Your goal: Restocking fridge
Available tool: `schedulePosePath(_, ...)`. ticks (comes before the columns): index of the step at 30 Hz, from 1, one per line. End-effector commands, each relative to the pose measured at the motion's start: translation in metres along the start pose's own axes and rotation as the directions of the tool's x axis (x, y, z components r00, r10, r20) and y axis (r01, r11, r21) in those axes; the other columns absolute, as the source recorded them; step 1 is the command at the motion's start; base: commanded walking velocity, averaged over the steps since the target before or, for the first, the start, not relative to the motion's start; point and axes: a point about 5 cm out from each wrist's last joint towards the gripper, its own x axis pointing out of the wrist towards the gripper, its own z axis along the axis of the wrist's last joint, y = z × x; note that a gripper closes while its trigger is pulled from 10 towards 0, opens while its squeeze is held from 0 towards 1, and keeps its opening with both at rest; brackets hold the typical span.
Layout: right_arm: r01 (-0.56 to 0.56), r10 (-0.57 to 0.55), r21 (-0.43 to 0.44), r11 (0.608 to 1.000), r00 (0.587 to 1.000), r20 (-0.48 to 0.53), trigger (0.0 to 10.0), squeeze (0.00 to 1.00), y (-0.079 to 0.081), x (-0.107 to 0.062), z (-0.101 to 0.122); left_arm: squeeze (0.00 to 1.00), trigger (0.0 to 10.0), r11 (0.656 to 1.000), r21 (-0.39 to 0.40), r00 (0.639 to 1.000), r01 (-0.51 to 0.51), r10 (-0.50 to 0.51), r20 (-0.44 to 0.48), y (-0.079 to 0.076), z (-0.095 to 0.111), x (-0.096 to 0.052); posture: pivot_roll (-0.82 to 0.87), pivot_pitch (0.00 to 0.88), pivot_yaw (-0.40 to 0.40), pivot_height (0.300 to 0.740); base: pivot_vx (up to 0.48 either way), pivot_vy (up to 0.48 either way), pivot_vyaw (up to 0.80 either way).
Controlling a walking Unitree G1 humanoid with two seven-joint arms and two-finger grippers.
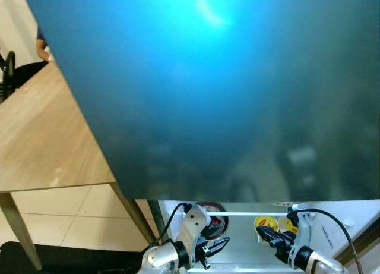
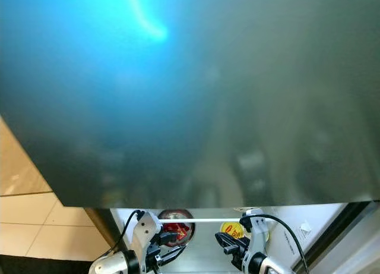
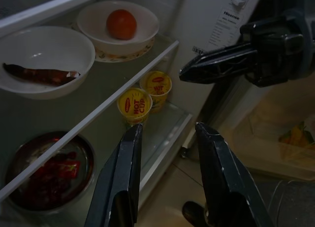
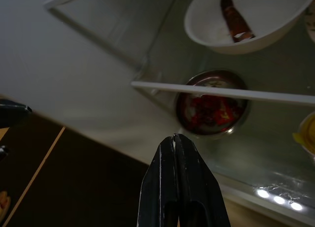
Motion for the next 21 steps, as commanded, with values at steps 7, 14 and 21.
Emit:
schedulePosePath(7,-0.032,0.032,0.028,0.999,0.999,-0.005,10.0,0.00,0.001,-0.004,-0.007,0.00,10.0,0.999,-0.019,0.995,-0.042,0.040,-0.092,0.000,-0.019,-0.008,-0.07,0.000,0.040,0.727,0.000,0.000,0.00)
schedulePosePath(14,-0.039,0.040,0.031,0.999,0.999,-0.025,10.0,0.00,0.003,-0.005,-0.012,0.00,10.0,0.989,-0.045,0.968,-0.144,0.132,-0.213,0.008,-0.043,-0.026,-0.07,0.000,0.038,0.740,0.000,0.000,0.00)
schedulePosePath(21,-0.016,0.018,0.037,0.999,0.998,-0.063,10.0,0.00,0.002,-0.008,-0.021,0.00,10.0,0.942,-0.113,0.904,-0.317,0.263,-0.338,0.016,-0.071,-0.054,-0.07,0.000,0.037,0.740,0.000,0.000,0.00)
